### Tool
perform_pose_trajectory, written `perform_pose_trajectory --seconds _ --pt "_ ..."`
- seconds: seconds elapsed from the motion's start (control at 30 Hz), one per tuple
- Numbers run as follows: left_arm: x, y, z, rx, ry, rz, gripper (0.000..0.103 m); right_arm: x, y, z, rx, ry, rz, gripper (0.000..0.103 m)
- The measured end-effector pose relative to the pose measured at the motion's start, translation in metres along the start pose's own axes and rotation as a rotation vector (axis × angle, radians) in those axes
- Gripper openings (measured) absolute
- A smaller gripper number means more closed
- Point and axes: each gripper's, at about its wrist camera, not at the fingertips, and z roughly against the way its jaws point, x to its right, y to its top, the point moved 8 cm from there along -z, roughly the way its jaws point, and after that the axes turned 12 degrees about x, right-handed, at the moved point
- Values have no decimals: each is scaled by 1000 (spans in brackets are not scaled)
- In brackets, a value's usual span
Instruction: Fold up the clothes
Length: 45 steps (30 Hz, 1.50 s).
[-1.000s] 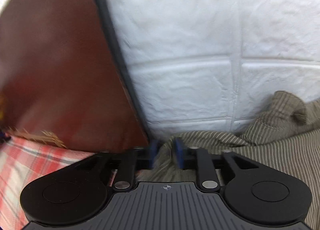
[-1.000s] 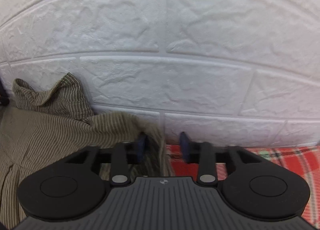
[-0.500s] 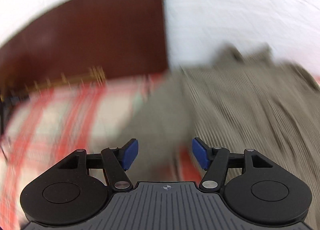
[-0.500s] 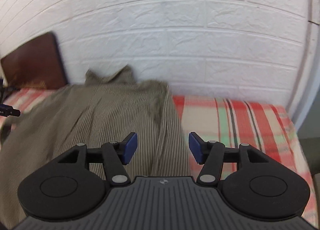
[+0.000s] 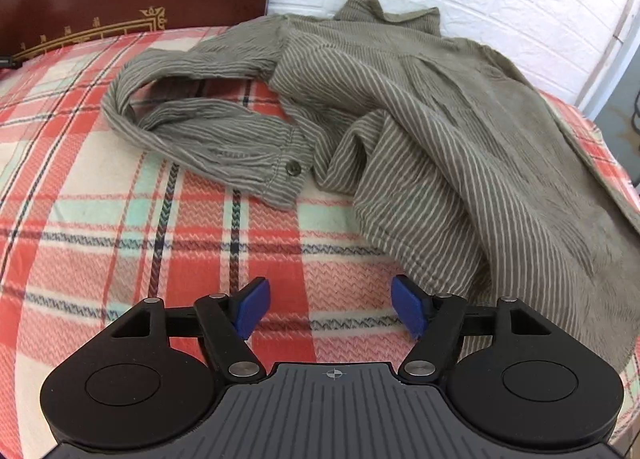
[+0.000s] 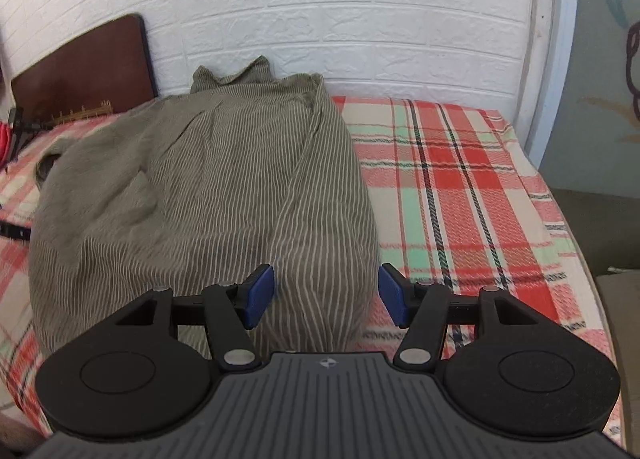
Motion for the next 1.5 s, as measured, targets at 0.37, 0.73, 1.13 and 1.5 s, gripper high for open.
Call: perform_pose_trajectory --seconds 0.37,0.73,1.13,1.5 --pt "-18 6 3 44 88 60 82 -12 2 5 -2 35 27 68" --pt "-60 40 -6 114 232 225 86 15 17 3 -11 -70 -30 12" --pt "101 83 2 222 -39 -136 87 117 47 -2 52 -194 -275 7" --pt "337 27 -54 214 -301 -690 86 212 -5 -34 38 -398 -447 39"
